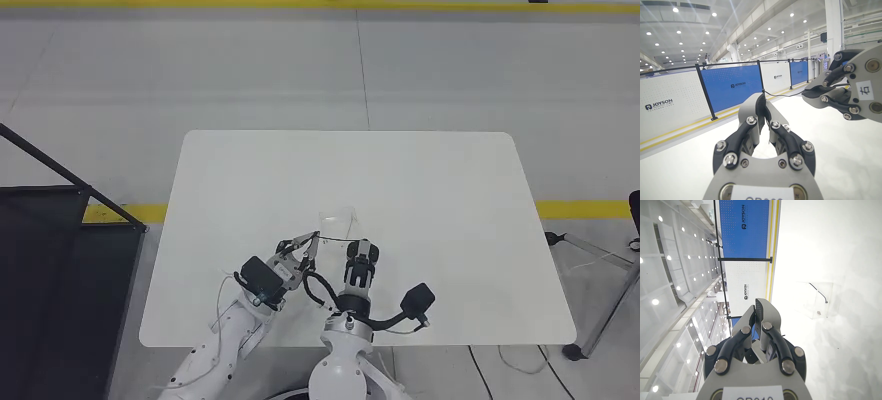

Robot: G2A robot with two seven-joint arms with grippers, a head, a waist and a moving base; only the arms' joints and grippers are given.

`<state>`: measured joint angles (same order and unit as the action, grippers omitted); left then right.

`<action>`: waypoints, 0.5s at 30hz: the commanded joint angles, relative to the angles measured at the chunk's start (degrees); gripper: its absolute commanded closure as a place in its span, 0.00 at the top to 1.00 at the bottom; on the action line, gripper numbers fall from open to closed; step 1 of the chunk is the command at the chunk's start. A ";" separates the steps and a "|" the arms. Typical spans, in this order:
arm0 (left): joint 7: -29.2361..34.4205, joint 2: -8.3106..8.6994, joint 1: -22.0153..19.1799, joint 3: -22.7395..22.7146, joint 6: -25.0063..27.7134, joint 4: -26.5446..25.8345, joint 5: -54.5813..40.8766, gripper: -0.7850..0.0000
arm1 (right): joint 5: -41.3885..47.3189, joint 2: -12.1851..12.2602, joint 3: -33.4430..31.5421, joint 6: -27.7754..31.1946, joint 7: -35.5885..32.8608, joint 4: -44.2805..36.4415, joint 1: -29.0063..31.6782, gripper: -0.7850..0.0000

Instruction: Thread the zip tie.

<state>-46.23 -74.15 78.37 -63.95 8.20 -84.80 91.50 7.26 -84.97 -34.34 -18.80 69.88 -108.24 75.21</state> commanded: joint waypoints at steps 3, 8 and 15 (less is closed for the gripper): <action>0.04 0.02 0.02 -0.04 0.08 -0.05 0.18 0.00 | -0.01 -0.20 -0.26 0.06 -0.19 -0.07 0.09 0.00; -0.10 0.01 0.03 -0.05 -0.08 -0.07 0.22 0.00 | 0.19 -0.40 -0.77 -0.01 -0.42 -0.28 0.42 0.00; -0.07 0.01 0.01 -0.05 -0.06 -0.07 0.26 0.00 | 0.25 -0.67 -1.44 -0.19 -0.86 -0.61 0.80 0.00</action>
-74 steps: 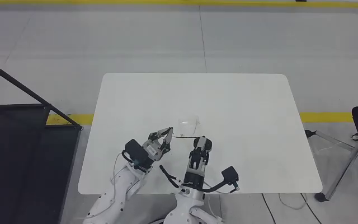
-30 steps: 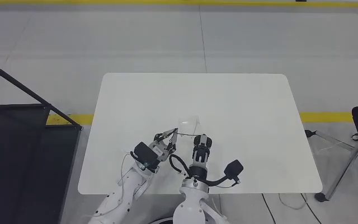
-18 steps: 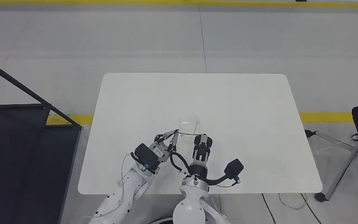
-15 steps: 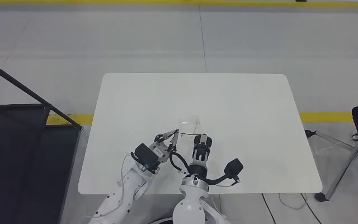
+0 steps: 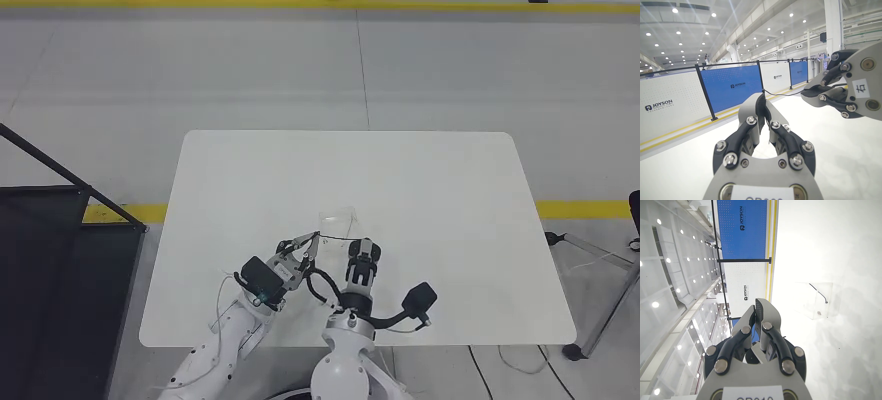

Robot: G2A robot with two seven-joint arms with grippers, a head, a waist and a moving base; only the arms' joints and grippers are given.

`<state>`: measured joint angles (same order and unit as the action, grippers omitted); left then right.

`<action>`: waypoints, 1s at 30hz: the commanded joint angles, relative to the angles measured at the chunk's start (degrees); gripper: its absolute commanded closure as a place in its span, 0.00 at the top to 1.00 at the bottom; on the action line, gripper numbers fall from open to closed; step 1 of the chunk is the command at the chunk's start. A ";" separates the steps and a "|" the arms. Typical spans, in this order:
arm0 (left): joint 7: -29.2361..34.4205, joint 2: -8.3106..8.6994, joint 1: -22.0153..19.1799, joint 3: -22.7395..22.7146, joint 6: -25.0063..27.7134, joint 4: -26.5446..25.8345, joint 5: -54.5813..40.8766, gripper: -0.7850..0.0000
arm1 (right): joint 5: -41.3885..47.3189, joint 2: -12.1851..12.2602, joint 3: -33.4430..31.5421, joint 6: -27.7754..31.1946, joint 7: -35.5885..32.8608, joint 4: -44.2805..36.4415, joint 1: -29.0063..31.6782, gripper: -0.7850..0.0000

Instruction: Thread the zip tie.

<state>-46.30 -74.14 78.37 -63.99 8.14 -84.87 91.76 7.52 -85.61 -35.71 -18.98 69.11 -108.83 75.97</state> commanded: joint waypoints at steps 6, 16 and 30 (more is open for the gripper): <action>0.00 0.02 -0.06 -0.02 0.23 0.05 0.09 0.00 | -0.14 -0.26 -0.47 -0.37 -0.35 -0.08 0.28 0.00; -0.27 0.01 -0.04 -0.06 0.07 0.15 0.04 0.00 | -0.60 -0.68 -0.71 -1.09 -0.73 0.13 0.31 0.00; -0.41 0.03 0.03 -0.19 0.13 0.02 -0.06 0.00 | -0.86 -0.96 -0.99 -1.45 -0.86 0.29 0.48 0.00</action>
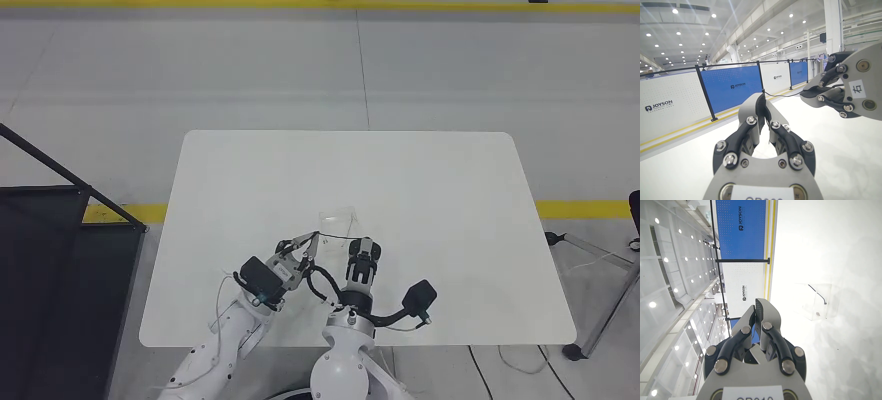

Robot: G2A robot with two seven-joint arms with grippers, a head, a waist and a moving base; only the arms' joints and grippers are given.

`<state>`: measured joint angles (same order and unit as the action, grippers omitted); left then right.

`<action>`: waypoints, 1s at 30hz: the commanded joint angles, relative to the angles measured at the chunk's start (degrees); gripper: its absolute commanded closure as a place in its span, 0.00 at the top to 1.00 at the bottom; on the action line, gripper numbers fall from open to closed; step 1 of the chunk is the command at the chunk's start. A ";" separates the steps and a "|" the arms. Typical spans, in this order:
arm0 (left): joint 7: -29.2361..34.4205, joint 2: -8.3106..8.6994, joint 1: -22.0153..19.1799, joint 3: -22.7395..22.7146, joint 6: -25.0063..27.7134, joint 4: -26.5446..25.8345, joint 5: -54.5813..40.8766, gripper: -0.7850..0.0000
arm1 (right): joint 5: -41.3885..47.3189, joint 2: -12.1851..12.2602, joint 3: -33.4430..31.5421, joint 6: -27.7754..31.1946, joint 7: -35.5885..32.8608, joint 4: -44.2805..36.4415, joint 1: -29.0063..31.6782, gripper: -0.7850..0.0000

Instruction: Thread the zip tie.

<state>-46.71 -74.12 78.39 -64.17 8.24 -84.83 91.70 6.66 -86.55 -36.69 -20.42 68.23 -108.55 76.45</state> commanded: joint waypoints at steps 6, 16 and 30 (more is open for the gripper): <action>-0.19 0.07 0.12 -0.16 0.17 -0.10 0.21 0.00 | 0.09 -0.12 -0.05 0.02 0.01 0.05 0.00 0.00; -0.05 0.12 0.25 -0.16 0.24 -0.16 0.60 0.00 | 0.12 -0.11 -0.16 0.10 -0.09 -0.04 0.13 0.00; 0.24 -0.11 0.04 -0.18 -1.17 0.07 -0.97 0.00 | -0.26 0.13 -0.07 0.34 -0.24 -0.05 0.25 0.00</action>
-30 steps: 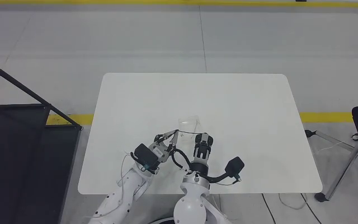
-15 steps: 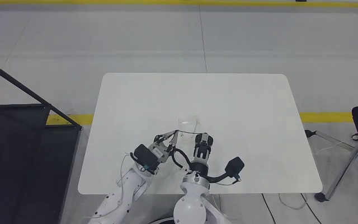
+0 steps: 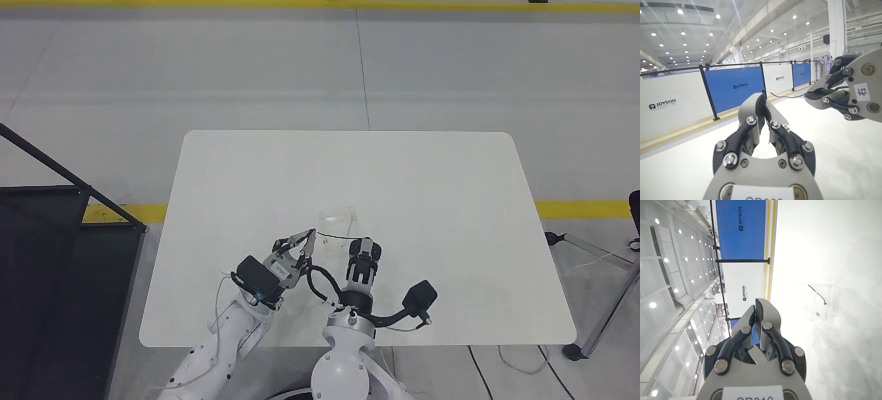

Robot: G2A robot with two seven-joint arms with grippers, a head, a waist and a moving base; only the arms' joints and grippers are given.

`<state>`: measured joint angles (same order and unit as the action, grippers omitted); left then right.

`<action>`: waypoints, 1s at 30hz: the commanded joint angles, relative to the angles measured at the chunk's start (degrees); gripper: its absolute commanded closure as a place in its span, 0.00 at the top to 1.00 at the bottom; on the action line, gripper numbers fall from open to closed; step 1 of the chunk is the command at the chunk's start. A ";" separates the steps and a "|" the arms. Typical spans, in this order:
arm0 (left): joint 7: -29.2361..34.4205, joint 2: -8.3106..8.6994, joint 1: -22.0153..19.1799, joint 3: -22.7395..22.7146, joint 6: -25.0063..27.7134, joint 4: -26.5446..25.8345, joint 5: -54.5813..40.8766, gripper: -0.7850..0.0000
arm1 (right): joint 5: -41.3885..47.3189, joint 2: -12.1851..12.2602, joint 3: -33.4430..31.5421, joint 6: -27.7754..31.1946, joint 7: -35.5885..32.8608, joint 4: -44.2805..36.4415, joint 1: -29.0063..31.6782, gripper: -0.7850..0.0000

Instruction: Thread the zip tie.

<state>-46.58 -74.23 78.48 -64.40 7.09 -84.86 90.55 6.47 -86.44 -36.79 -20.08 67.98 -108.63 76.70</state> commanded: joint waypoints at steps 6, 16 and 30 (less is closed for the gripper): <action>0.30 -0.07 -0.25 0.30 -0.11 0.34 0.51 0.00 | -0.16 0.17 0.16 0.06 -0.08 0.02 -0.05 0.00; 0.32 -0.10 -0.49 0.49 0.07 0.61 1.12 0.00 | 0.00 0.02 0.51 -0.63 0.25 0.34 -0.49 0.00; 0.54 -0.09 -0.67 0.47 0.43 0.72 1.53 0.00 | 0.03 -0.27 0.75 -0.71 0.53 0.77 -0.82 0.00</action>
<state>-46.05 -74.31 77.83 -63.94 7.50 -84.15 92.02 6.51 -86.70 -36.03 -20.80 68.52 -107.86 75.88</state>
